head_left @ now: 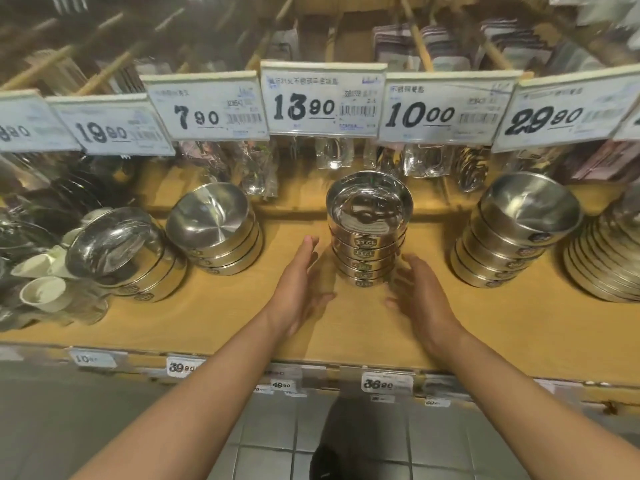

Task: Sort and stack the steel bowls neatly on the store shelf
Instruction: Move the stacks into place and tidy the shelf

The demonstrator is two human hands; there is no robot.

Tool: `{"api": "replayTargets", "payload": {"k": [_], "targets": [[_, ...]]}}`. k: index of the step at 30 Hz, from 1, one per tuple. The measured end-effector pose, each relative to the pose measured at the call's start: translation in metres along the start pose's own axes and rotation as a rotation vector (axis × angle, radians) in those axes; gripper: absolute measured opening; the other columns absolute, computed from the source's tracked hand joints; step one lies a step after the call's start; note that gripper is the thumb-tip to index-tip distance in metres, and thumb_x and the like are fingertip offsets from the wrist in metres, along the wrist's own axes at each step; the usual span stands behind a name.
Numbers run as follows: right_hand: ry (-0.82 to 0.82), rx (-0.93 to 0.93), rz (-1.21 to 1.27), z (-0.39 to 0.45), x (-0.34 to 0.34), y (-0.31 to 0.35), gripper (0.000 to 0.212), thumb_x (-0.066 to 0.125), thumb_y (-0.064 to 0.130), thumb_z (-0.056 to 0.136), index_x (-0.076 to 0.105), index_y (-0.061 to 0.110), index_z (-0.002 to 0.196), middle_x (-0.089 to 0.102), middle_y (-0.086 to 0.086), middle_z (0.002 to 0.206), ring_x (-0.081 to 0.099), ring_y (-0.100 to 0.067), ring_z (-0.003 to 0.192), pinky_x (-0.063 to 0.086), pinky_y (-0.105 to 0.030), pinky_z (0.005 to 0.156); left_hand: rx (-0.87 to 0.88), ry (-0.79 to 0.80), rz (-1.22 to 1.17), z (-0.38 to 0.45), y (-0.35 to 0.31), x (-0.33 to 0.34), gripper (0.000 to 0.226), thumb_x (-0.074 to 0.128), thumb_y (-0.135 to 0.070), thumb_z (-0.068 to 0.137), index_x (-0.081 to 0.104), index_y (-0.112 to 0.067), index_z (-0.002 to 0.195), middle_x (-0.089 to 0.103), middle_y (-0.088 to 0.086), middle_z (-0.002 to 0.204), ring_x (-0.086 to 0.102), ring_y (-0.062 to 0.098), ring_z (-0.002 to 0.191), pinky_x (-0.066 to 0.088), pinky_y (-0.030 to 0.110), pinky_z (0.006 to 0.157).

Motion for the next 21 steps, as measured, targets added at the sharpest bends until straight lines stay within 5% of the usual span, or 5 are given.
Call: {"api": "replayTargets", "payload": {"k": [6, 9, 12, 16, 21], "targets": [[0.146, 0.154, -0.087, -0.052, 0.028, -0.044, 0.035, 0.043, 0.037, 0.107, 0.052, 0.017, 0.135, 0.059, -0.005, 0.126, 0.059, -0.015, 0.11, 0.055, -0.035, 0.08, 0.02, -0.268, -0.048, -0.067, 0.015, -0.075, 0.044, 0.043, -0.05, 0.103, 0.056, -0.025, 0.137, 0.05, 0.006, 0.146, 0.053, 0.02, 0.125, 0.055, 0.05, 0.098], [0.24, 0.152, -0.157, -0.076, 0.054, -0.034, 0.042, 0.043, 0.036, 0.107, 0.05, 0.014, 0.142, 0.057, -0.009, 0.136, 0.057, -0.022, 0.123, 0.055, -0.042, 0.095, 0.085, -0.385, -0.052, -0.096, 0.006, -0.116, 0.039, 0.045, -0.043, 0.104, 0.057, -0.023, 0.135, 0.056, 0.004, 0.139, 0.058, 0.014, 0.114, 0.059, 0.037, 0.079], [0.274, 0.136, -0.19, -0.082, 0.078, -0.016, 0.042, 0.045, 0.03, 0.108, 0.047, 0.011, 0.145, 0.055, -0.012, 0.141, 0.054, -0.025, 0.129, 0.051, -0.047, 0.104, 0.141, -0.455, -0.053, -0.11, -0.007, -0.149, 0.04, 0.046, -0.042, 0.104, 0.055, -0.025, 0.138, 0.055, 0.003, 0.14, 0.056, 0.015, 0.117, 0.055, 0.034, 0.076], [0.254, 0.16, -0.166, -0.066, 0.116, -0.003, 0.037, 0.046, 0.025, 0.108, 0.051, 0.013, 0.142, 0.054, -0.013, 0.142, 0.052, -0.027, 0.131, 0.052, -0.048, 0.101, 0.172, -0.468, -0.043, -0.103, -0.02, -0.179, 0.048, 0.045, -0.047, 0.102, 0.048, -0.028, 0.147, 0.049, -0.002, 0.147, 0.048, 0.021, 0.131, 0.055, 0.036, 0.081], [0.218, 0.055, -0.151, -0.027, 0.166, -0.014, 0.032, 0.048, 0.03, 0.104, 0.054, 0.032, 0.136, 0.05, 0.002, 0.143, 0.054, -0.009, 0.112, 0.056, -0.039, 0.083, 0.152, -0.421, -0.039, -0.057, -0.029, -0.199, 0.046, 0.038, -0.041, 0.107, 0.039, -0.032, 0.152, 0.044, -0.004, 0.154, 0.041, 0.022, 0.14, 0.044, 0.056, 0.109]]}}
Point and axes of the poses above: each hand's wrist, its own z-axis towards the middle knuckle, its own x-axis out of the palm, y = z × x, the point moved 6 cm from there along z, towards the middle knuckle
